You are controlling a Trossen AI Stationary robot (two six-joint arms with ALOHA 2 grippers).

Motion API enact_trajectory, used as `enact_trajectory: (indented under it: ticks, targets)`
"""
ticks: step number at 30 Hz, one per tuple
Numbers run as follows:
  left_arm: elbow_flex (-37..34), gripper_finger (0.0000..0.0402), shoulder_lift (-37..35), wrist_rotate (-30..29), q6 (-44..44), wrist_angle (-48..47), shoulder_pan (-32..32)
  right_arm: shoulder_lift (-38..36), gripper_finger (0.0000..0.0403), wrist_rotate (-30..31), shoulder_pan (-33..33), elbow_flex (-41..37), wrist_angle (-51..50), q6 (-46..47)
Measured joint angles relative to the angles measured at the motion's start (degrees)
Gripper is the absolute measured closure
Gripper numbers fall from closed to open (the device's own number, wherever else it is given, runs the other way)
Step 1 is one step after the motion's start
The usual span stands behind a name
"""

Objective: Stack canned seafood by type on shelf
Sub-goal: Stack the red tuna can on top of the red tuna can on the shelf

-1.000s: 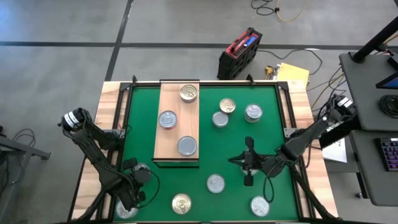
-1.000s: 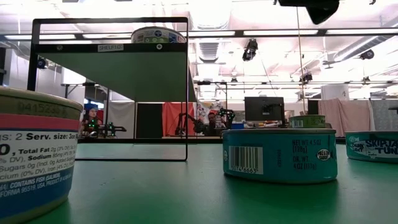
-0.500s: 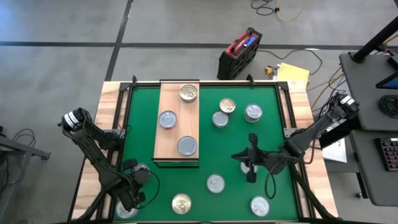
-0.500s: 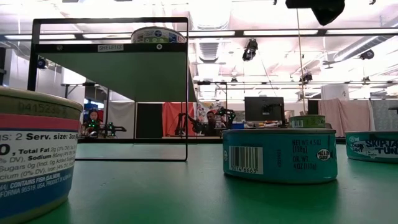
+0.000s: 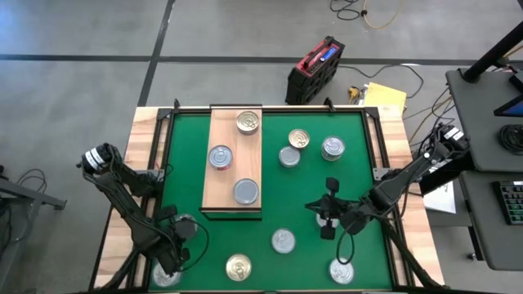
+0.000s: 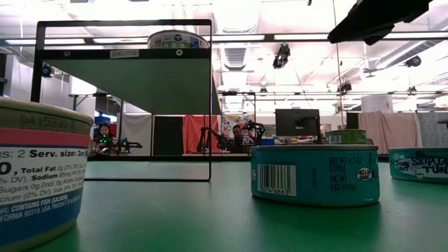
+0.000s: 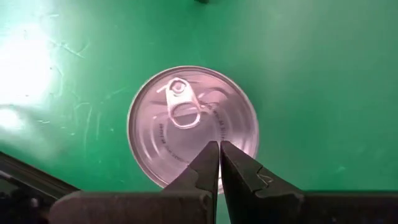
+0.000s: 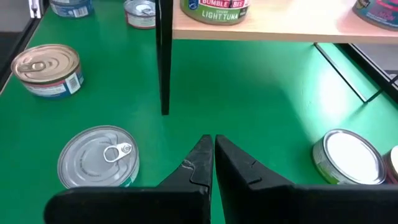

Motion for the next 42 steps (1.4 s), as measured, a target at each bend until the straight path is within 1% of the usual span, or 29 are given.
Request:
enact_trajectory:
  ticks: [7,11,35,42]
  targets:
    - [0.1,0.0402,3.9,-0.4,-0.9,0.0,0.0,0.0,0.0394,0.0,0.0,0.0,0.0,0.0]
    - [0.3,0.0402,5.1,-0.4,-1.3,1.2,0.0,0.0,0.0394,0.0,0.0,0.0,0.0,0.0]
    - [0.6,0.0402,5.1,-0.2,-4.4,9.8,0.0,0.0,0.0394,-0.1,0.0,0.0,1.4,0.3]
    - [0.6,0.0402,5.1,0.1,-4.5,13.0,0.0,0.0,0.0394,-0.5,0.0,0.0,1.3,3.1]
